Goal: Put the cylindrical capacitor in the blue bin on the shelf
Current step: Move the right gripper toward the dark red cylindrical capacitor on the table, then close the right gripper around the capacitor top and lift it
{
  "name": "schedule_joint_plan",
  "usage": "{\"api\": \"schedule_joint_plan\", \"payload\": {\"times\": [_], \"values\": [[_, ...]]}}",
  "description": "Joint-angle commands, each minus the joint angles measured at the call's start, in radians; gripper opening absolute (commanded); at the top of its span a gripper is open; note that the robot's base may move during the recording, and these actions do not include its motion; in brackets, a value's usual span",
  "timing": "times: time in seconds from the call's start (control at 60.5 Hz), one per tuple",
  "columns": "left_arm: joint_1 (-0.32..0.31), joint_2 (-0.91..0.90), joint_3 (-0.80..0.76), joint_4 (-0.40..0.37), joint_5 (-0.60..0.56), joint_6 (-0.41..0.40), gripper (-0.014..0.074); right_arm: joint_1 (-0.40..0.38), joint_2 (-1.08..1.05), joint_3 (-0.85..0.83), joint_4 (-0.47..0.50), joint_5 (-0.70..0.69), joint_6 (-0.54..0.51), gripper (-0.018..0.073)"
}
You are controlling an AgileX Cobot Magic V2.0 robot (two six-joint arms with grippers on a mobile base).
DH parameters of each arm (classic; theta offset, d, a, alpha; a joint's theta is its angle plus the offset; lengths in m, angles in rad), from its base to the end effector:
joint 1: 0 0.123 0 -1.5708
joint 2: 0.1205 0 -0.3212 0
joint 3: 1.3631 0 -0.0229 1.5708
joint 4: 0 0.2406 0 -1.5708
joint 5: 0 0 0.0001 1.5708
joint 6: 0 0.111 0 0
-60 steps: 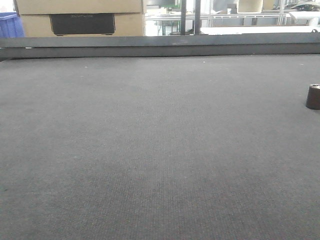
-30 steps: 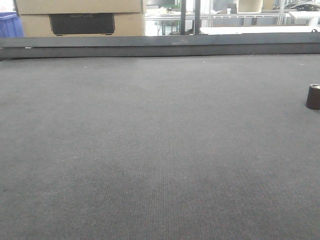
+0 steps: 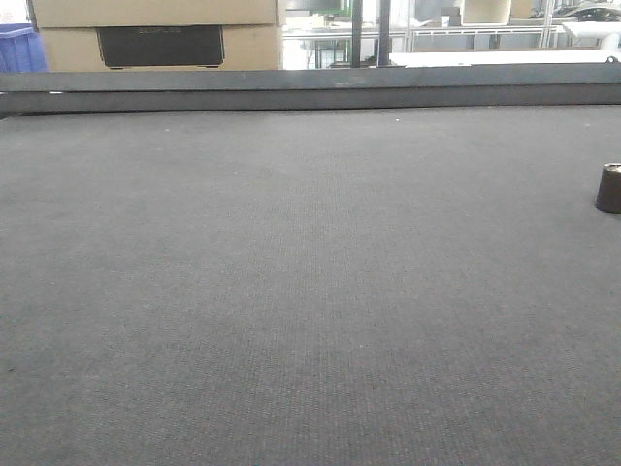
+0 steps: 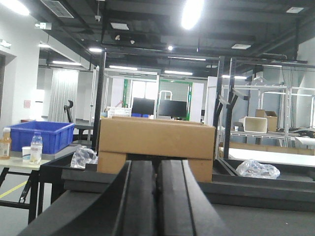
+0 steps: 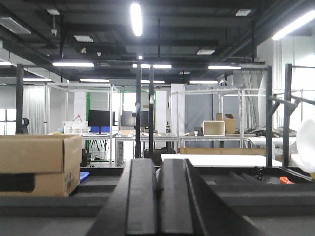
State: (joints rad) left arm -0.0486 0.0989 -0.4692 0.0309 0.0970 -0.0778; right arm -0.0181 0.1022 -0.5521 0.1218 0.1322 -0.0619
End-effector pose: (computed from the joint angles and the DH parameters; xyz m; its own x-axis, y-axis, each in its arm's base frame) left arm -0.0038 0.0005 0.3588 0.3498 -0.0641 -0.9346 0.0623 0.9970 -0.0451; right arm -0.0162 0.0021 0.3804 0.3943 0.0517 -0.9175 -0.0198 0.9987 0.0477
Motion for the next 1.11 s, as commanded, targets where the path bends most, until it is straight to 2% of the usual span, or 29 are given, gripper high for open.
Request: {"api": "schedule_joint_plan", "payload": {"times": [0.0,0.149,0.248,0.314,0.38,0.562,0.645,0.992,1.091], "values": [[-0.004,0.089,-0.140,0.028,0.123,-0.005,0.0029,0.003,0.113,-0.128,0.005,0.074,0.001,-0.0028],[-0.004,0.228,-0.269,0.037,0.169,-0.005,0.0288,0.003,0.283,-0.254,0.005,0.092,0.001,0.0382],[-0.008,0.299,-0.289,0.037,0.164,-0.005,0.0447,0.003,0.379,-0.287,0.005,0.092,0.001,0.0579],[-0.024,0.331,-0.289,0.037,0.148,-0.005,0.0547,0.003,0.429,-0.296,0.005,0.078,0.001,0.0569],[-0.041,0.354,-0.289,0.037,0.140,-0.005,0.0612,0.003,0.470,-0.296,0.005,0.065,0.001,0.0571],[-0.074,0.377,-0.289,0.037,0.138,-0.005,0.0608,0.003,0.583,-0.282,0.005,0.170,0.001,0.0571],[-0.074,0.377,-0.289,0.035,0.140,-0.005,0.0609,0.003,0.628,-0.236,0.005,0.146,-0.001,0.0571],[-0.074,0.377,-0.289,0.035,0.140,-0.005,0.0609,0.003,0.758,0.239,0.003,-0.384,-0.003,0.0571],[-0.074,0.377,-0.289,0.035,0.140,-0.005,0.0609,0.003,0.839,0.314,-0.039,-0.557,-0.003,0.0571]]}}
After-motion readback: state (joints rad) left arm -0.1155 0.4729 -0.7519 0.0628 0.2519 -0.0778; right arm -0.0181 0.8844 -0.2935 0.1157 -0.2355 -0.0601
